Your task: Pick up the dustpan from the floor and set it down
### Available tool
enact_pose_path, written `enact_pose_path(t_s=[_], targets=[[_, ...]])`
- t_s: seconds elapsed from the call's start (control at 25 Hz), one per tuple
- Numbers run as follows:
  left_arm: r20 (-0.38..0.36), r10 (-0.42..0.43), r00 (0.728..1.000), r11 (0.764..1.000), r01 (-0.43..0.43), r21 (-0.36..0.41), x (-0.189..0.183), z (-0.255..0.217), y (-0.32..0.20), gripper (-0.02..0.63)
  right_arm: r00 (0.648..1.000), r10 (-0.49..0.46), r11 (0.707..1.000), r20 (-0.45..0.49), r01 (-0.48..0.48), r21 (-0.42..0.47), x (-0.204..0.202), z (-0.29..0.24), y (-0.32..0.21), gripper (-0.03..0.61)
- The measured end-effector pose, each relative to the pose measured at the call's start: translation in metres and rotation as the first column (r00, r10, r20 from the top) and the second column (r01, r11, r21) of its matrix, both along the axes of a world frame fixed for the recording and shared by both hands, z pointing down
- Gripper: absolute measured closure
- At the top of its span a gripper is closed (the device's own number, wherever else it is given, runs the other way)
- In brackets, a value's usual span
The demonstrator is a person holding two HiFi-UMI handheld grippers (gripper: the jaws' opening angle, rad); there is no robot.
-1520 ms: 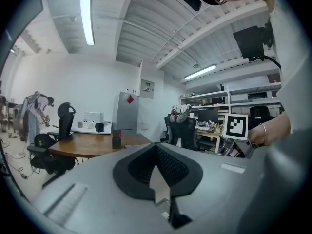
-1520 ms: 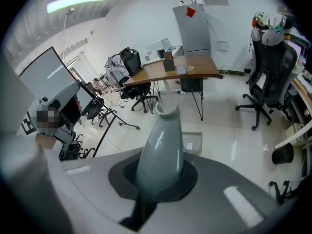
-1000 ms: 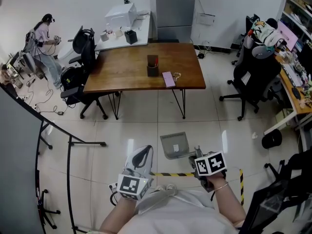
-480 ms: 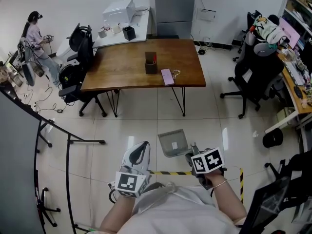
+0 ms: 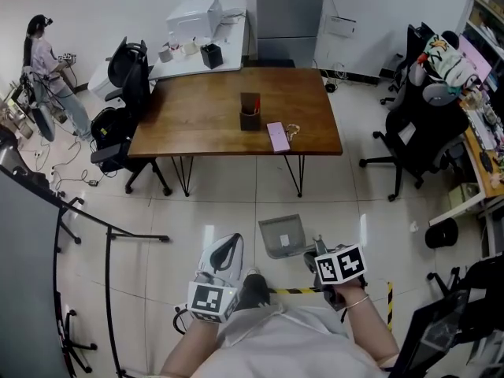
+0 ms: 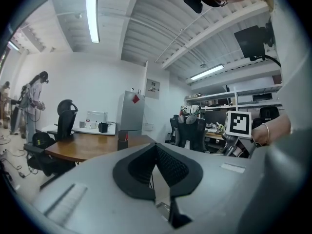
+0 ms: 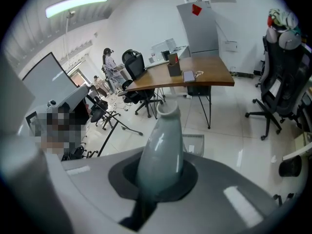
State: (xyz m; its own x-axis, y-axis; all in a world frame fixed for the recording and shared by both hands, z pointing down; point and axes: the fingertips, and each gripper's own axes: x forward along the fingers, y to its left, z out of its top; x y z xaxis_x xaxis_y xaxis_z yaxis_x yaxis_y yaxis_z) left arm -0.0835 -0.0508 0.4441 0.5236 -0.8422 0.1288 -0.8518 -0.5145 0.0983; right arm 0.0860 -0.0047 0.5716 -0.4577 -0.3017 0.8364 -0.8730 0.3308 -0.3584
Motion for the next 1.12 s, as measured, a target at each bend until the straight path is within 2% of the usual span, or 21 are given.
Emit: enact_pose_path(t_s=[0.2,0.4,0.64,0.84,1.0,1.12], targets=[[0.007,0.047,0.999,0.999,-0.047,-0.01,-0.019,-0.001,-0.06,0.598,0.997,0.077,0.997,-0.014,-0.077,0.0,-0.004,0.005,-0.041,0.577],[0.004,0.09,0.996,0.995,-0.09,-0.032,-0.017,0.005,-0.099,0.598,0.992,0.124,0.992,-0.026,-0.124,-0.021,0.001,0.024,-0.083,0.577],[0.028,0.073,0.997,0.994,-0.071,-0.088,-0.007,0.027,-0.119,0.598,0.988,0.15,0.986,-0.035,-0.152,-0.066,0.016,0.059,-0.117,0.577],[0.052,0.042,0.998,0.985,-0.033,-0.167,-0.003,0.053,-0.13,0.598,0.98,0.199,0.976,0.007,-0.197,-0.093,0.026,0.114,-0.155,0.577],[0.092,0.036,0.995,0.977,-0.016,-0.212,0.001,0.09,-0.139,0.598,0.987,0.162,0.983,-0.017,-0.163,-0.086,0.031,0.174,-0.181,0.577],[0.102,0.042,0.994,0.971,-0.016,-0.238,0.006,0.115,-0.151,0.598,0.985,0.174,0.98,-0.016,-0.175,-0.091,0.034,0.207,-0.205,0.576]])
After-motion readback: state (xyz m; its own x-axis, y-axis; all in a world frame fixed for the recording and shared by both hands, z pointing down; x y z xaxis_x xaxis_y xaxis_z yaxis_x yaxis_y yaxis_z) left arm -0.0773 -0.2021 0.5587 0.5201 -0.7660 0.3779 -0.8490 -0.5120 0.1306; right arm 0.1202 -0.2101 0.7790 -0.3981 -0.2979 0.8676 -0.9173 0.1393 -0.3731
